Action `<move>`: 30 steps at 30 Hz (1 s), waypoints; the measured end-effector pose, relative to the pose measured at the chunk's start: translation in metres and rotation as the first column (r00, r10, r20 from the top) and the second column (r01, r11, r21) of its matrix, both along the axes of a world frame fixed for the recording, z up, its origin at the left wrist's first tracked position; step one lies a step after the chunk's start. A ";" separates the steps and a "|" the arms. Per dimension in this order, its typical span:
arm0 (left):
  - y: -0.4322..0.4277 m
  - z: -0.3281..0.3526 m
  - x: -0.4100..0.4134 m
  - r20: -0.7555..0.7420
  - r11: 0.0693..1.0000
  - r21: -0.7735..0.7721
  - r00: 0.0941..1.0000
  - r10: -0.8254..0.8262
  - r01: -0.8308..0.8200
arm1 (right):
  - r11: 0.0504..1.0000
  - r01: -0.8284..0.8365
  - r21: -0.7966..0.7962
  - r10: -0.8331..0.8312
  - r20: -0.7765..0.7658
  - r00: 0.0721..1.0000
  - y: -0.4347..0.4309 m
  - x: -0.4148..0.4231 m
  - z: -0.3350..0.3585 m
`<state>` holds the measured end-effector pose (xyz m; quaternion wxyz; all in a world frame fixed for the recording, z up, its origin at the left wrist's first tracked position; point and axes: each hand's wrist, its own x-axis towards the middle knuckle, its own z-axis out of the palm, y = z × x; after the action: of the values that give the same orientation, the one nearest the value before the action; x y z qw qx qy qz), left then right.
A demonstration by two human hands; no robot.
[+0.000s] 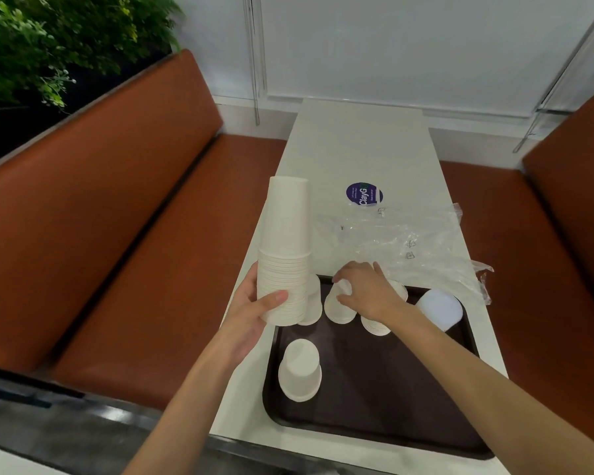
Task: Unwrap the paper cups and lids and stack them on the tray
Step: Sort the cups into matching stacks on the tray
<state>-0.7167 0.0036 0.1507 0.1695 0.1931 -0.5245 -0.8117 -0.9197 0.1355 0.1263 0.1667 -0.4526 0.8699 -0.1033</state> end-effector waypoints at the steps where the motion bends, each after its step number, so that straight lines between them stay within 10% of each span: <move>1: 0.001 0.000 -0.001 0.005 1.000 0.001 1.000 -0.003 0.003 | 0.998 -0.025 0.054 0.026 -0.023 0.999 0.001 0.000 -0.002; 6: 0.005 0.002 -0.007 0.013 1.000 0.019 1.000 -0.016 0.015 | 0.993 -0.029 -0.114 0.032 0.029 0.999 0.010 -0.002 0.022; 9: 0.009 0.005 -0.009 0.046 1.000 0.016 0.999 -0.023 0.023 | 0.836 0.269 -0.479 -0.051 0.419 0.907 0.011 -0.002 0.069; 12: 0.013 0.007 -0.014 0.085 1.000 0.011 0.996 -0.016 0.015 | 0.745 0.418 -0.520 0.136 0.732 0.668 0.005 0.005 0.107; 30: 0.028 0.004 -0.025 0.201 0.993 -0.085 0.977 -0.064 0.082 | 0.599 0.578 -0.555 0.200 0.802 0.563 0.003 -0.019 0.130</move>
<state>-0.7417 0.0315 0.1545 0.0953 0.2454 -0.5828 -0.7688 -0.9390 0.1389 0.2560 0.3135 -0.2682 0.6069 -0.6793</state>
